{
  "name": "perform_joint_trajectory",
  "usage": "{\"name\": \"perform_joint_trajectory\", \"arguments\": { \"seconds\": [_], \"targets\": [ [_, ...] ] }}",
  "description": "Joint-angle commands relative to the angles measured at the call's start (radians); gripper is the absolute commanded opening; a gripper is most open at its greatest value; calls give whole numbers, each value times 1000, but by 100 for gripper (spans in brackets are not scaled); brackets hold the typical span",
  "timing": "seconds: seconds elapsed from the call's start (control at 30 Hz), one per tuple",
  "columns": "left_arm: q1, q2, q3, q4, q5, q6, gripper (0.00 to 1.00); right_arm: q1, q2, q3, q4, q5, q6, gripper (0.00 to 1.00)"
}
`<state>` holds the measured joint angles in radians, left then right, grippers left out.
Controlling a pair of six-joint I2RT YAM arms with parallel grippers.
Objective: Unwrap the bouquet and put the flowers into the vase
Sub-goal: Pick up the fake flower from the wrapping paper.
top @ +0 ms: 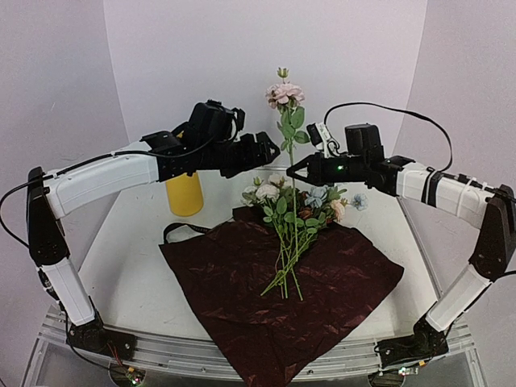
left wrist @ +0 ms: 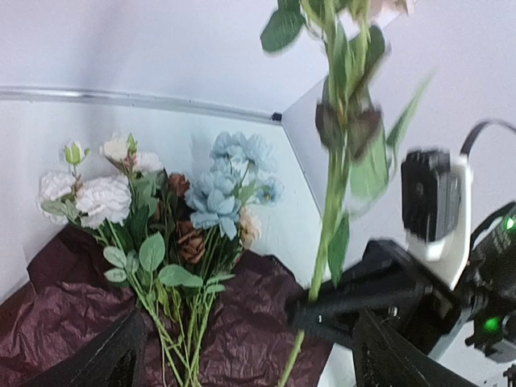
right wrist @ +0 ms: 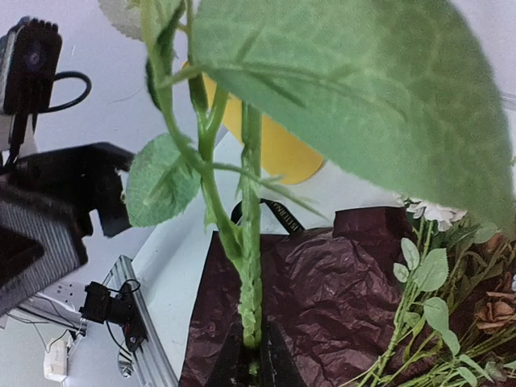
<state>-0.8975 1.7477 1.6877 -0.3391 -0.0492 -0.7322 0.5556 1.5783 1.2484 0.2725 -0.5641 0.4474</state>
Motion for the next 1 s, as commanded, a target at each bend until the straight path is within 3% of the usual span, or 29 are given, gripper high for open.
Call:
{"name": "perform_joint_trajectory", "arguments": {
  "seconds": [0.0,0.57,0.73,0.87,0.97],
  "targets": [
    [18,-10,70,66,11,8,90,0,-75,-50,70,-109,14,4],
    [25,146,198,78,241,-6,73,4,-146,-105,77,-144,13,4],
    [25,156,196,79,268,-24,61,4,-157,-113,76,-146,11,4],
    [23,165,199,82,299,-35,57,4,-154,-113,72,-150,11,4],
    [19,173,204,84,320,-35,40,4,-152,-108,70,-155,10,4]
  ]
}}
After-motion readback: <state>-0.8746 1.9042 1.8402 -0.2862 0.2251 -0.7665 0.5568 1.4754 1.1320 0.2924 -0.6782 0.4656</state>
